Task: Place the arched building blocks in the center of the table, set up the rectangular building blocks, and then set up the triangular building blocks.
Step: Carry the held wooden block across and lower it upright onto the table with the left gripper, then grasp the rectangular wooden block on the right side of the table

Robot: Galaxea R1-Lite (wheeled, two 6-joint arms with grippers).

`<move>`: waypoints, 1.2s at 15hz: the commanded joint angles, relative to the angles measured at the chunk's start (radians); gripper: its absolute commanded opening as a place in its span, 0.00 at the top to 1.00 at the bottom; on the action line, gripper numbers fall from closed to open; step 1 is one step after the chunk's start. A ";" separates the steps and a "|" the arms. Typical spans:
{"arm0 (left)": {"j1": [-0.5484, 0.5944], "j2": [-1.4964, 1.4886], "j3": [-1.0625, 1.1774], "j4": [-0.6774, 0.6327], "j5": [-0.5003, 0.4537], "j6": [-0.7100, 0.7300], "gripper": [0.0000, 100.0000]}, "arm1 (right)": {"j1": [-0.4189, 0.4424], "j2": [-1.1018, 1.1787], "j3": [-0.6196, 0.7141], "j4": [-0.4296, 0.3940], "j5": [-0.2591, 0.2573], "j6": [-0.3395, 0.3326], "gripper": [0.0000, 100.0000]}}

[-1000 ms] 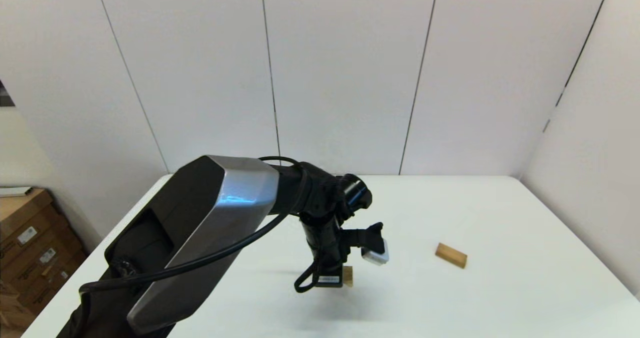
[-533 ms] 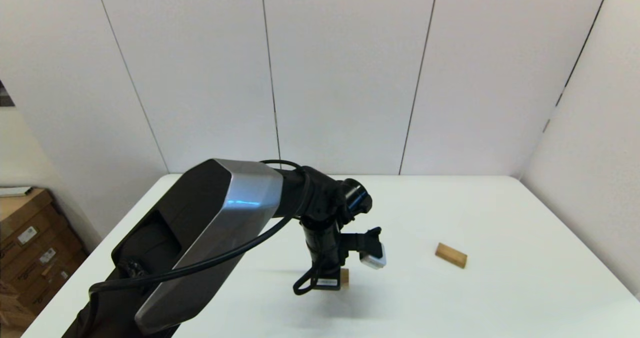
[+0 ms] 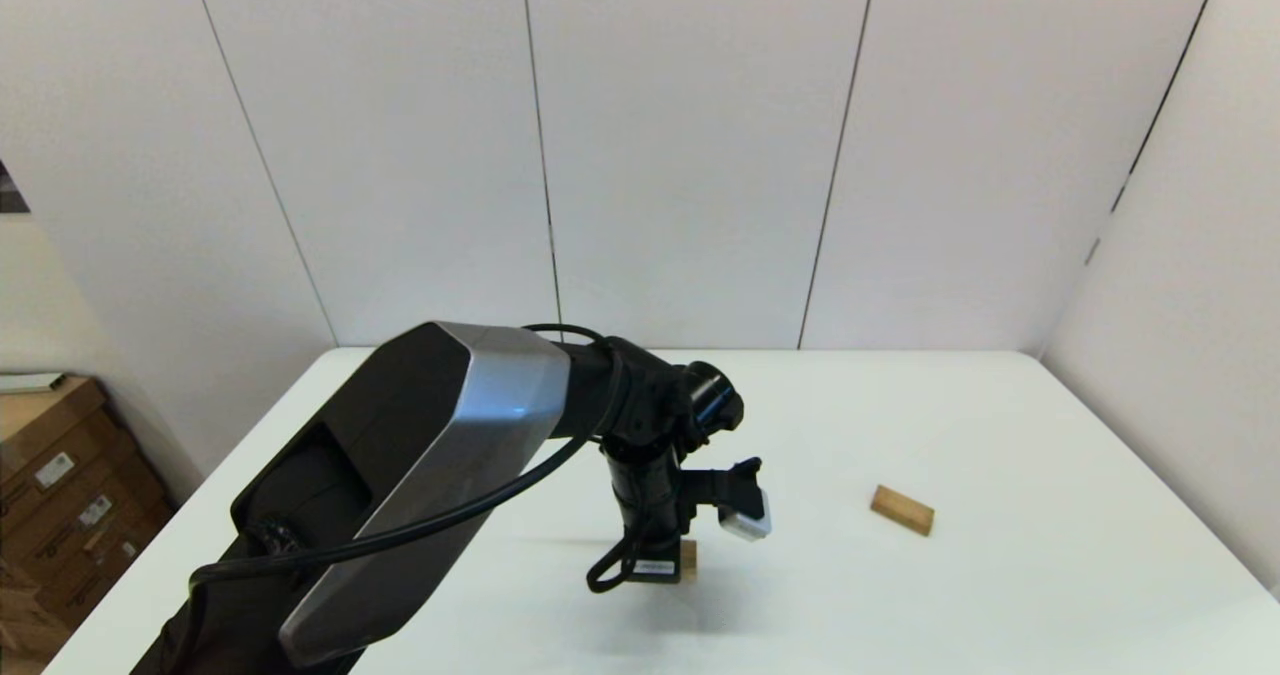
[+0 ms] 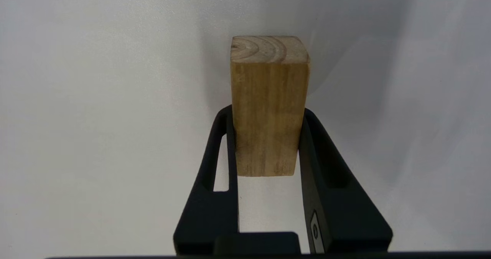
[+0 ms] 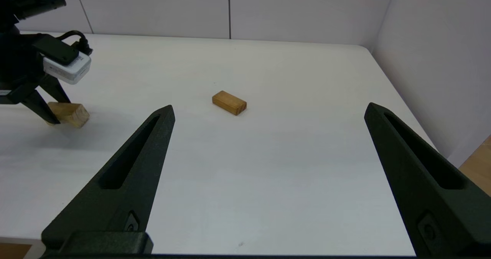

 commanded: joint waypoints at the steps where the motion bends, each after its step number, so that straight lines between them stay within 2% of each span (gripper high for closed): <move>1: 0.001 0.003 -0.002 0.003 -0.001 0.005 1.00 | 0.000 0.000 0.002 0.000 0.001 -0.001 0.00; 2: 0.001 0.003 -0.002 0.000 0.001 0.005 1.00 | 0.000 0.000 0.002 0.000 0.001 -0.001 0.00; 3: 0.001 0.001 -0.002 -0.001 0.001 0.005 0.00 | 0.000 0.000 0.002 0.000 0.001 -0.001 0.00; 10: 0.017 -0.042 -0.002 -0.004 -0.002 -0.021 0.00 | 0.000 0.000 0.002 0.000 0.001 -0.001 0.00; 14: 0.120 -0.215 0.000 0.002 -0.002 -0.142 0.00 | 0.000 0.000 0.002 0.000 0.001 -0.001 0.00; 18: 0.236 -0.408 0.012 0.062 0.001 -0.186 0.00 | 0.000 0.000 0.002 0.000 0.001 -0.001 0.00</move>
